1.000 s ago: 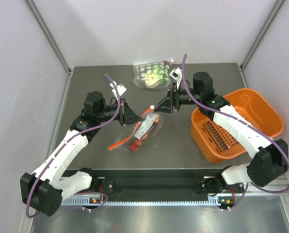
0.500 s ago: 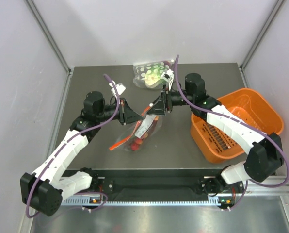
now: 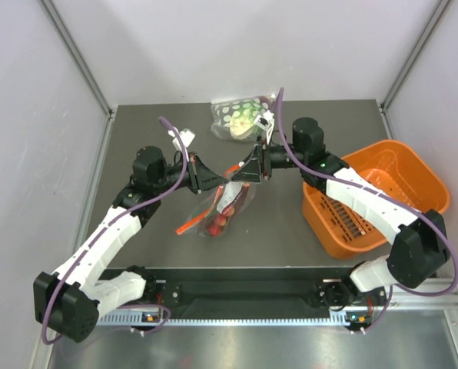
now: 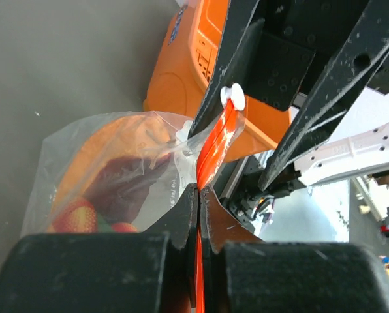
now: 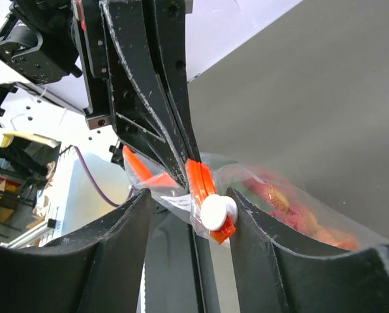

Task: Open the zip-top bag and remove the fake food

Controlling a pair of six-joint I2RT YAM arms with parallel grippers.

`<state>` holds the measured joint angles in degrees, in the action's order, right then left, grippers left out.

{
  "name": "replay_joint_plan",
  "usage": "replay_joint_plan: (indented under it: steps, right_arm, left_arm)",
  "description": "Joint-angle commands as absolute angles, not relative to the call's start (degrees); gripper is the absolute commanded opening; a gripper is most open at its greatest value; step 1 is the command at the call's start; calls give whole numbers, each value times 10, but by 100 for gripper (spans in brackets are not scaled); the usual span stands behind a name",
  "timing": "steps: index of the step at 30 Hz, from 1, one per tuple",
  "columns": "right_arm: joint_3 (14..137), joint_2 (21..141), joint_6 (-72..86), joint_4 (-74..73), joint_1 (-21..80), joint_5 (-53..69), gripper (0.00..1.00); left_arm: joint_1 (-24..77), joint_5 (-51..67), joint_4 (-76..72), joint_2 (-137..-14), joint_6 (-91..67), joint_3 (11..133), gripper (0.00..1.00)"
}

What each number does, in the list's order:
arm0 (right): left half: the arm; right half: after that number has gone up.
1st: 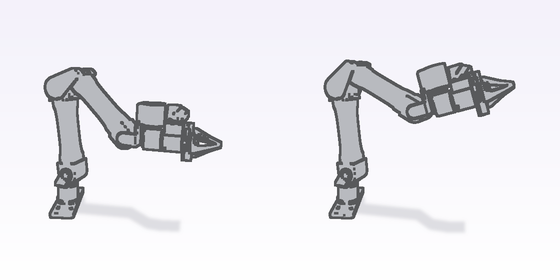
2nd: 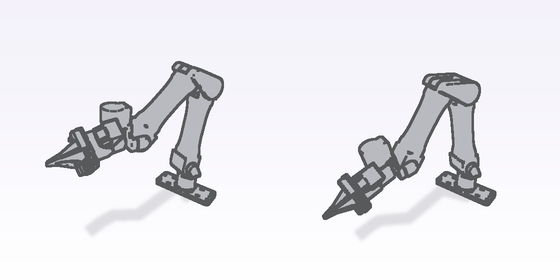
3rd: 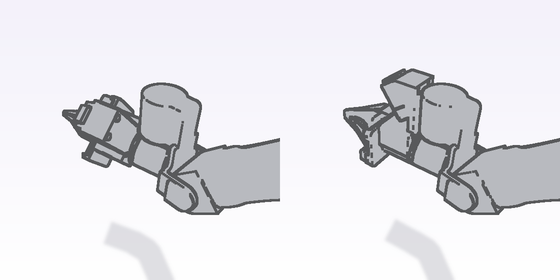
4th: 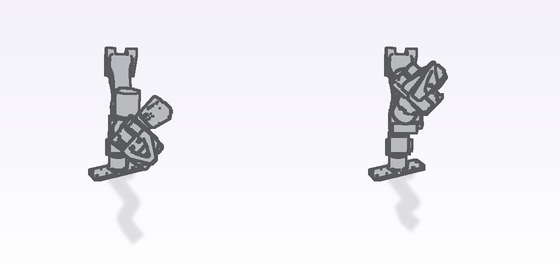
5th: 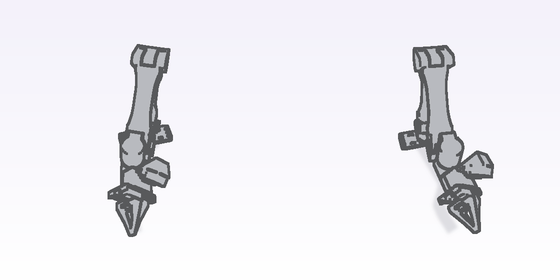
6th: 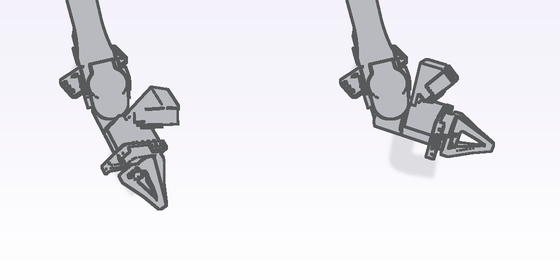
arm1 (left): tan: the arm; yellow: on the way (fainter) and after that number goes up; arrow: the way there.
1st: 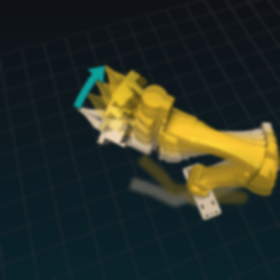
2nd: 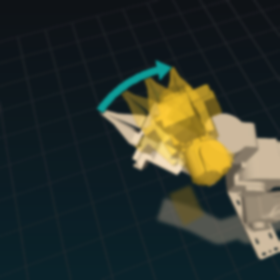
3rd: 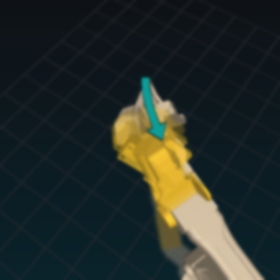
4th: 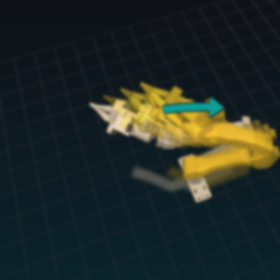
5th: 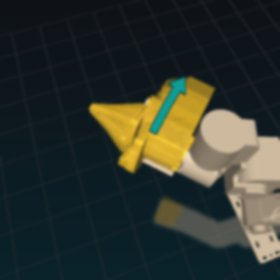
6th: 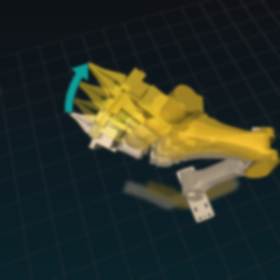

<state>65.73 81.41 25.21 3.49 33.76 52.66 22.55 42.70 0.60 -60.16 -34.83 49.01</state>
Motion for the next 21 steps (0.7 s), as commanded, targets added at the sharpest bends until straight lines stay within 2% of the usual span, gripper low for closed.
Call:
replay_joint_plan:
  steps: [1, 15, 16, 17, 19, 20, 21]
  right_arm:
    - [653, 814, 248, 62, 352, 546, 50]
    - [634, 849, 232, 90, 351, 516, 45]
    - [638, 853, 229, 91, 350, 512, 42]
    - [640, 855, 227, 91, 350, 503, 33]
    - [645, 857, 221, 88, 350, 490, 23]
    - [645, 856, 220, 88, 350, 478, 13]
    - [646, 853, 218, 89, 349, 472, 8]
  left_arm:
    - [224, 410, -87, -597, -387, 479, 0]
    - [225, 436, -135, -584, -435, 458, 0]
    - [224, 439, -137, -584, -439, 456, 0]
    - [224, 442, -137, -581, -440, 455, 0]
    - [224, 446, -135, -577, -442, 454, 0]
    - [223, 449, -124, -574, -439, 455, 0]
    - [223, 449, -113, -572, -432, 457, 0]
